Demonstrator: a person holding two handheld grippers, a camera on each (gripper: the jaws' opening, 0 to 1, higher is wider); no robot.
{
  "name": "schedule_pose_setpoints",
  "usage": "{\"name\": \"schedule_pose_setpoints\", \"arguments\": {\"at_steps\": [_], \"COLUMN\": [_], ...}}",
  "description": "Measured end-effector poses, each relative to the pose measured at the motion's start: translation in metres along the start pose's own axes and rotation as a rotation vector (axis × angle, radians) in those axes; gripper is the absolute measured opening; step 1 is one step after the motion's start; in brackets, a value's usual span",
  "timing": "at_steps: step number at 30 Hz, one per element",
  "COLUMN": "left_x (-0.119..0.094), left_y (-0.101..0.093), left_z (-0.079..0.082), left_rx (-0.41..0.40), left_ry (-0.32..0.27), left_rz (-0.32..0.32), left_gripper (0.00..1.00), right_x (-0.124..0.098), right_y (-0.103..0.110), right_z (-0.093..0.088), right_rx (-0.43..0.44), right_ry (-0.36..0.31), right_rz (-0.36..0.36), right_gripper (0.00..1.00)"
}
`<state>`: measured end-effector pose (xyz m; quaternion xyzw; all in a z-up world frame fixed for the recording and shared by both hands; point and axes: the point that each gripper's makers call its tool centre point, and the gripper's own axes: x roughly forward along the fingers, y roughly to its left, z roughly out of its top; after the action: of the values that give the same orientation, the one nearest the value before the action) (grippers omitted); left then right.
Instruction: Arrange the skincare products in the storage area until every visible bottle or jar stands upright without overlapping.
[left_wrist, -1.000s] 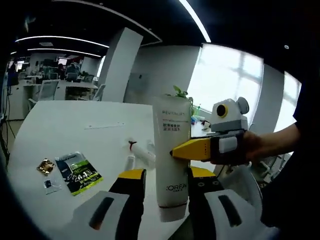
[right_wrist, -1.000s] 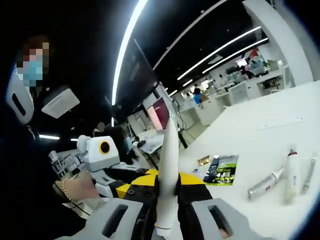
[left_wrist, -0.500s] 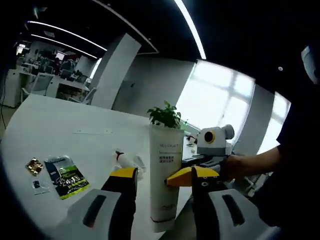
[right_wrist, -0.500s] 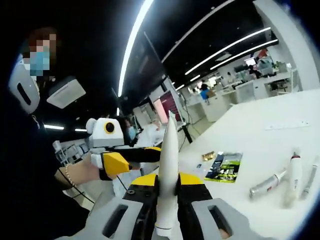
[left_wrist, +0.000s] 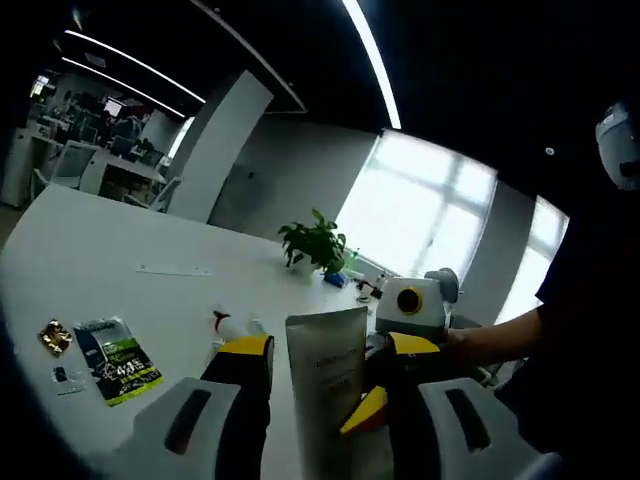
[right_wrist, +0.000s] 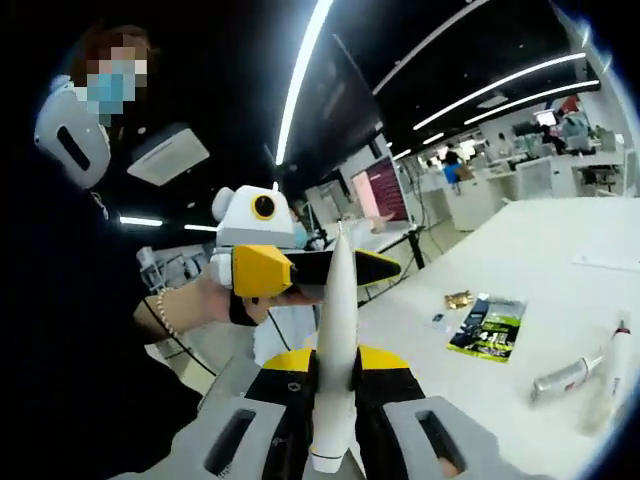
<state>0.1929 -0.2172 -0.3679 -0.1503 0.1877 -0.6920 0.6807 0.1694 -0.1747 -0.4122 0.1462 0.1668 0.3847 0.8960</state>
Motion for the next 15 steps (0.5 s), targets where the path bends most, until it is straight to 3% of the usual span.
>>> {"name": "schedule_pose_setpoints", "arguments": {"at_steps": [6,15], "left_x": [0.001,0.002], "left_y": [-0.006,-0.01], "left_z": [0.002,-0.002], "left_rx": [0.0,0.046], "left_ry": [0.004,0.057], "left_rz": [-0.034,-0.055], "left_gripper": [0.42,0.37], "right_x": [0.004,0.009], "right_y": [0.008,0.014], "right_z": [-0.004,-0.003], "right_rx": [-0.026,-0.083], "right_ry": [0.033,0.053], "right_rz": [0.051,0.106], "right_gripper": [0.07,0.07]}}
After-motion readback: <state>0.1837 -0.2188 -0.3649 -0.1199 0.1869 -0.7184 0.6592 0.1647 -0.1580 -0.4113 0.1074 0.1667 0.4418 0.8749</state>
